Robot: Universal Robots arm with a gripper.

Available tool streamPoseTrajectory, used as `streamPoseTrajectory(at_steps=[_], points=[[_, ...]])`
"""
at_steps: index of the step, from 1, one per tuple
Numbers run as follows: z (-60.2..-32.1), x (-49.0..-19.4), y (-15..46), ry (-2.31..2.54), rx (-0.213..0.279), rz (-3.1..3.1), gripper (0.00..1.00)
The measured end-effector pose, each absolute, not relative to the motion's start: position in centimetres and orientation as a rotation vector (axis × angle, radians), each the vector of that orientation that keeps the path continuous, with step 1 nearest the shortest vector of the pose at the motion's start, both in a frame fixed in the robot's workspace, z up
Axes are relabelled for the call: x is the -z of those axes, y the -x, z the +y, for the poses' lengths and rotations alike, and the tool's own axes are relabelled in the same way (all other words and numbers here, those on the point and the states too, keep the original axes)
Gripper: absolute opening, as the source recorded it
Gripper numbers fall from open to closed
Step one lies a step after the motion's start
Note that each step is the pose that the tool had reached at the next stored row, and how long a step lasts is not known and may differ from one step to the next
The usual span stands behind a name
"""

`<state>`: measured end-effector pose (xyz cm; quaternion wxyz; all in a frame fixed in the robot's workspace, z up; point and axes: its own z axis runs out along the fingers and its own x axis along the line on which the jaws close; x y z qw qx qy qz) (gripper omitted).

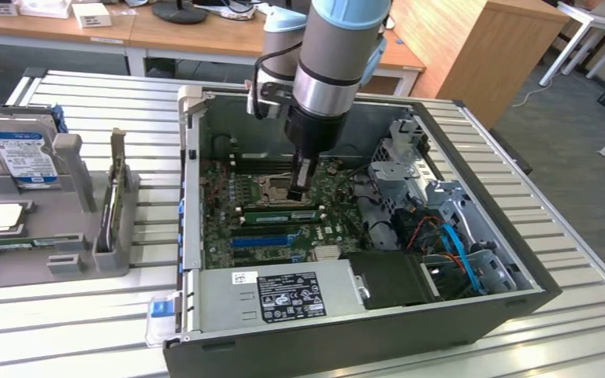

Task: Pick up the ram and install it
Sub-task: 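Press down the ram until it locks into place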

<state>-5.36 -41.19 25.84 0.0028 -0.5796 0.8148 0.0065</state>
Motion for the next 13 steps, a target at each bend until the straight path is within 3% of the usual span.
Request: streamPoseTrajectory(at_steps=[13], points=[[-41.19,-25.73,5.36,1.531,-0.019,2.735,0.11]])
